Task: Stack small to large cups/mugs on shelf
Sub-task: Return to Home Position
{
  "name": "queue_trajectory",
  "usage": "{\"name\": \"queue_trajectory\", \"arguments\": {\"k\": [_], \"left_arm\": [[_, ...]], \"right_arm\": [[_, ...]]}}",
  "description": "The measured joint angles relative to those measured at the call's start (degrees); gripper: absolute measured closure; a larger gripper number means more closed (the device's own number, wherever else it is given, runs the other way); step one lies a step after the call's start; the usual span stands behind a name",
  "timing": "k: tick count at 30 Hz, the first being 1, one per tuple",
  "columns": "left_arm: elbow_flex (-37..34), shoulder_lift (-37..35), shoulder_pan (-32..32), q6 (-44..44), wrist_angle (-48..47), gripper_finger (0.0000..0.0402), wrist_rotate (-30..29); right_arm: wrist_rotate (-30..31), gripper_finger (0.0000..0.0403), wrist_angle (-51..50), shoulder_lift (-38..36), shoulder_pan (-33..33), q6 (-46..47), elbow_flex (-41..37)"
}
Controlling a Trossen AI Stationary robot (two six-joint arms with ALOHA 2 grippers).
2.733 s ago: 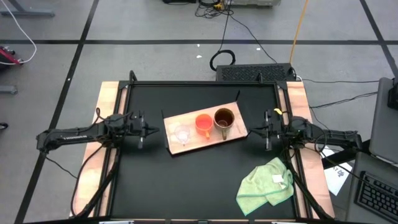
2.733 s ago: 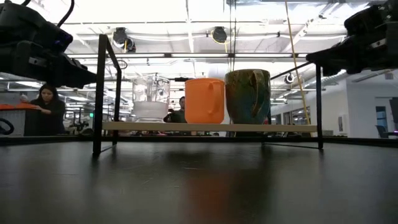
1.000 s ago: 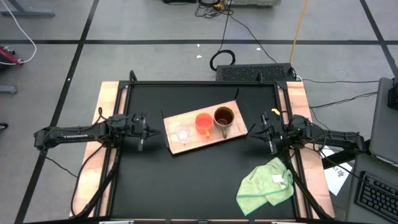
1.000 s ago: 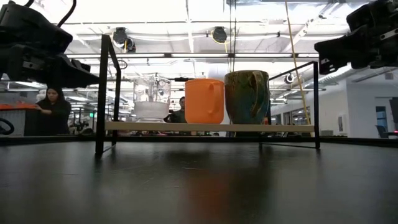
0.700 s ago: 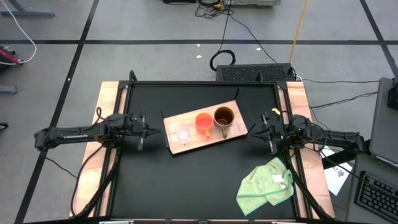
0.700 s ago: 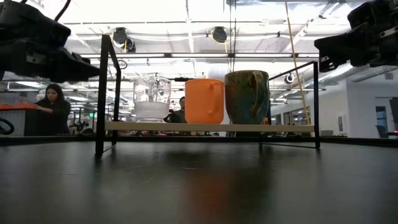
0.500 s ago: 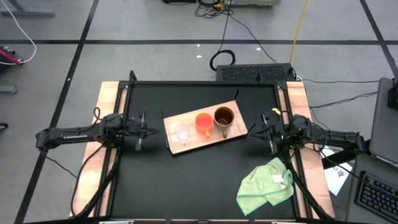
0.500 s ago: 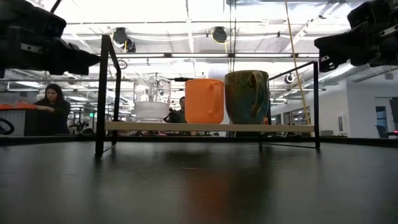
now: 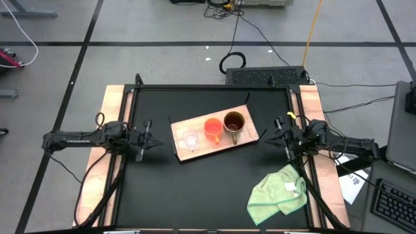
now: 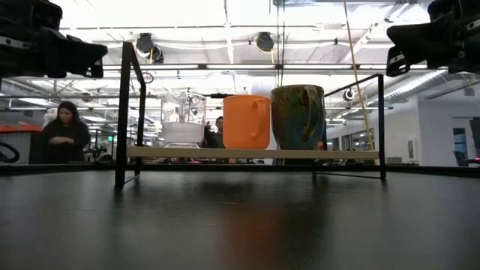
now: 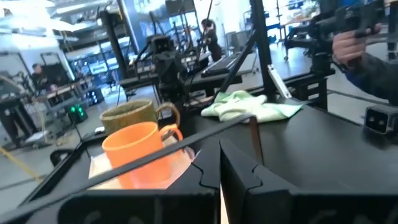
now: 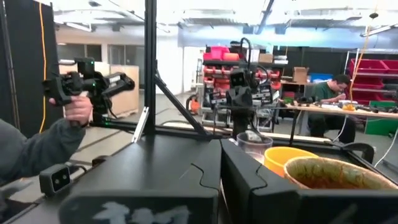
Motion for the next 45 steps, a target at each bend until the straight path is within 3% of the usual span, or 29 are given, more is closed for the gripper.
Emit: {"name": "queue_trajectory", "arguments": {"k": [18, 27, 37, 45], "left_arm": [[0.0, -1.8, -3.0, -3.2, -1.8, 0.0387, 0.0], [0.0, -1.7, -3.0, -4.8, -1.5, 0.0399, -2.3], [0.0, -1.7, -3.0, -4.6, -1.4, 0.0374, -2.5], [0.0, -1.7, -3.0, -4.6, -1.4, 0.0388, -2.5]], "right_arm": [[0.0, 0.0403, 0.1, -0.1, 0.0, 0.2, 0.0], [0.0, 0.0403, 0.1, -0.1, 0.0, 0.2, 0.0], [0.1, 0.0403, -1.0, -0.1, 0.0, 0.2, 0.0], [0.2, 0.0403, -1.0, -0.1, 0.0, 0.2, 0.0]]}}
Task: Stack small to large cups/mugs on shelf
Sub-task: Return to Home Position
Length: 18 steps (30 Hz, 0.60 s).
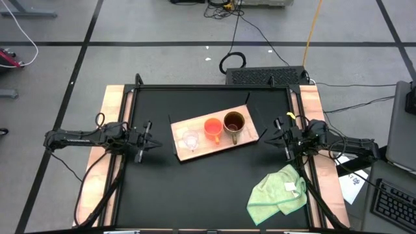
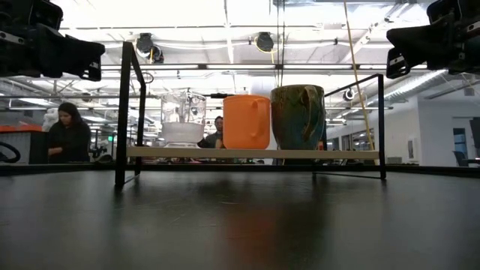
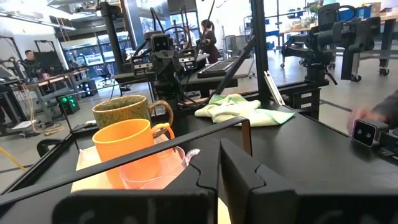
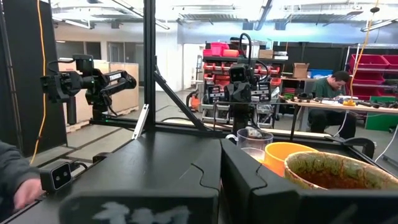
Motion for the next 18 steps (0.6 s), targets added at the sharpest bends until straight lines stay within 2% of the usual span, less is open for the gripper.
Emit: {"name": "queue_trajectory", "arguments": {"k": [6, 18], "left_arm": [[0.0, 0.0, 0.0, 0.0, 0.0, 0.0399, 0.0], [0.0, 0.0, 0.0, 0.0, 0.0, 0.037, 0.0]], "right_arm": [[0.0, 0.0403, 0.0, 0.0, 0.0, 0.0, 0.0], [0.0, 0.0403, 0.0, 0.0, 0.0, 0.0, 0.0]]}}
